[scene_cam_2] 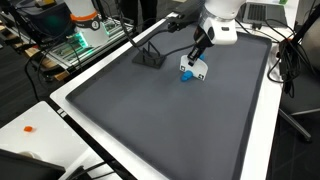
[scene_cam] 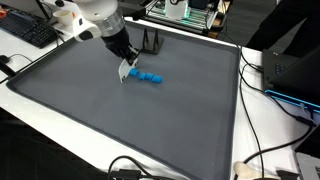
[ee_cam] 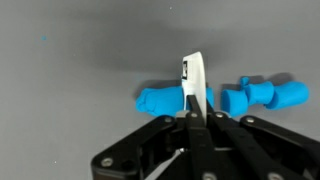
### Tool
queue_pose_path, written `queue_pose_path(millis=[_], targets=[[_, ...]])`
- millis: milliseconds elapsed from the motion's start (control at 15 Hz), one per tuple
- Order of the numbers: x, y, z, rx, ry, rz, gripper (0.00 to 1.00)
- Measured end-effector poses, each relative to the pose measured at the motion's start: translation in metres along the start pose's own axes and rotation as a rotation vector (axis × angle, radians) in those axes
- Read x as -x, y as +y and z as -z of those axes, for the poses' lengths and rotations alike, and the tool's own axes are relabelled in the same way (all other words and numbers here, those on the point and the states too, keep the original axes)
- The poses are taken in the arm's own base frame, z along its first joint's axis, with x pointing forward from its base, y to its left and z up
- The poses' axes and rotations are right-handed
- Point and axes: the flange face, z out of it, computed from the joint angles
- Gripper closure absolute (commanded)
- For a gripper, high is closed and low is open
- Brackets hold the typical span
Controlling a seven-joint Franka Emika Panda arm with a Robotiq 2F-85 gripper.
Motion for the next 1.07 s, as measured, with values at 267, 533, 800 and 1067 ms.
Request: queue_pose_path(millis=[267,533,800,1067], targets=[[0.000,0.005,0.000,-0.038,-0.002,-0.023,0.99],[0.000,0.003,0.000,-0.061,-0.004,-0.031,0.99],[0.003,0.002,0.000,-0.060,-0.007,-0.044,0.99],[0.011,0.000,0.011,-0.058,0.002,-0.053,0.99]])
